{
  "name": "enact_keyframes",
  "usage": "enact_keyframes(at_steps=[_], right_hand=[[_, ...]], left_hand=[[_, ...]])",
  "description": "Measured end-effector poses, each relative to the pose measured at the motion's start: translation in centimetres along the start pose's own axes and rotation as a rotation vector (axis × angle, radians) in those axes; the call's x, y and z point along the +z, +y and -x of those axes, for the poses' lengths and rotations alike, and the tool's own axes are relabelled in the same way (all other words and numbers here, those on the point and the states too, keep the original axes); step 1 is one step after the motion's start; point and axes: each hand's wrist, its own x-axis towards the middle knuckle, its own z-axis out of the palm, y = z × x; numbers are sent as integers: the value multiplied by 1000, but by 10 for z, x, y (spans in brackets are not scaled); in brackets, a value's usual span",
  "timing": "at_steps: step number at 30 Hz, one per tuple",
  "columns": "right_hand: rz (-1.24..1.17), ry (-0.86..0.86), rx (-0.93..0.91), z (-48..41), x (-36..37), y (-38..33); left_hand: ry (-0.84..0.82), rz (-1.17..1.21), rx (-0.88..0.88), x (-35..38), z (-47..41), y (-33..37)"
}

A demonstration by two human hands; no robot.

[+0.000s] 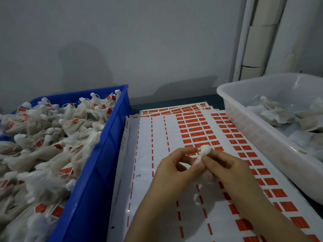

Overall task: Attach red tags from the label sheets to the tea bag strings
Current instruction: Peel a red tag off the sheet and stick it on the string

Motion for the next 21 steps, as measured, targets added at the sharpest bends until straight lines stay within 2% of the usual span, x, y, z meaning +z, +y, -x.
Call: enact_keyframes(at_steps=[6, 8, 10, 14, 17, 21], right_hand=[[-39, -32, 20, -2, -1, 5], [-41, -40, 22, -2, -1, 7], [-27, -42, 23, -3, -1, 8], [5, -27, 22, -4, 0, 9], [37, -64, 21, -3, 1, 10], [63, -112, 43, -3, 5, 12]], left_hand=[[97, -42, -8, -6, -1, -7], [213, -24, 0, -8, -2, -7], [375, 91, 49, -13, -3, -3], [718, 342, 263, -29, 2, 11], [889, 349, 370, -34, 5, 16], [1040, 254, 396, -40, 5, 19]])
